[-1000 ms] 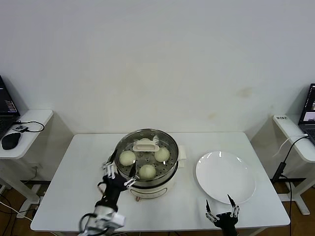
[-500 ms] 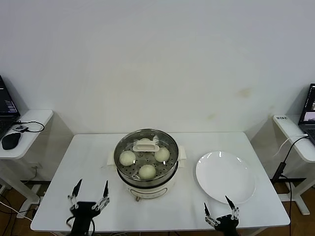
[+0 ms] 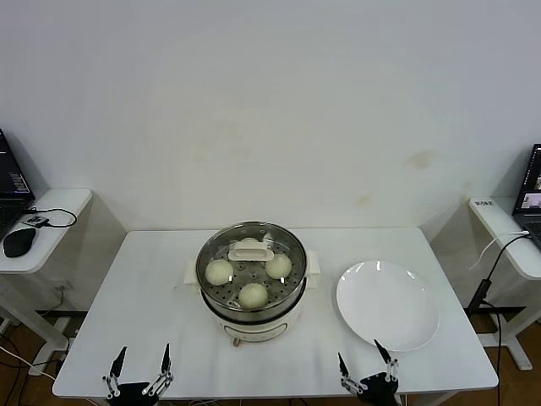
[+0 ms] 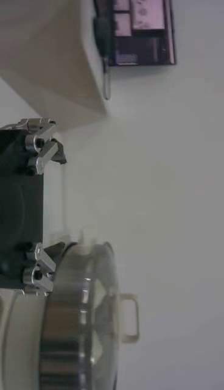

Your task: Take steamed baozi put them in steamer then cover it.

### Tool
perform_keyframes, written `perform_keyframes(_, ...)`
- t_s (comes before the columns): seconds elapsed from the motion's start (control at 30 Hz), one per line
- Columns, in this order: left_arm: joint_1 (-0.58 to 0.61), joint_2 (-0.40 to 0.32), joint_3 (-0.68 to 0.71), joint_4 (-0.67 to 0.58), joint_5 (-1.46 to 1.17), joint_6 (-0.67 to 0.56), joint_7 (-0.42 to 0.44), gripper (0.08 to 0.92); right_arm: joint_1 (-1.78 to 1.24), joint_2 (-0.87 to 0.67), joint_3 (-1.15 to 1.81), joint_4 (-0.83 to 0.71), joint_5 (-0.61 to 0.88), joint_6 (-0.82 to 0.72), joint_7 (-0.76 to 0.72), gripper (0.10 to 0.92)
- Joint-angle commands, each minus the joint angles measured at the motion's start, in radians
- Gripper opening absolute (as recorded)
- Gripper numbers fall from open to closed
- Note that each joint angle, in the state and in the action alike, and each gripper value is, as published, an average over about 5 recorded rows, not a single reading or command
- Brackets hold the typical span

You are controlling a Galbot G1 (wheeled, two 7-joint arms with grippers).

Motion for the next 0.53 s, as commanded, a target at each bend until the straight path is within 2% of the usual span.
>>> perform_keyframes(0.03, 0.046, -0.008, -0.017, 0.04, -0.078, -0.056, 0.065, 0.823, -0.022, -0.006, -0.023, 0.023, 0.026, -0.016, -0.008, 0.823)
perform_keyframes(0.53, 0.065, -0.015, 0.007, 0.029, -0.08, -0.062, 0.097, 0.823, -0.07, 0.005, -0.015, 0.044, 0.055, -0.038, 0.009, 0.823)
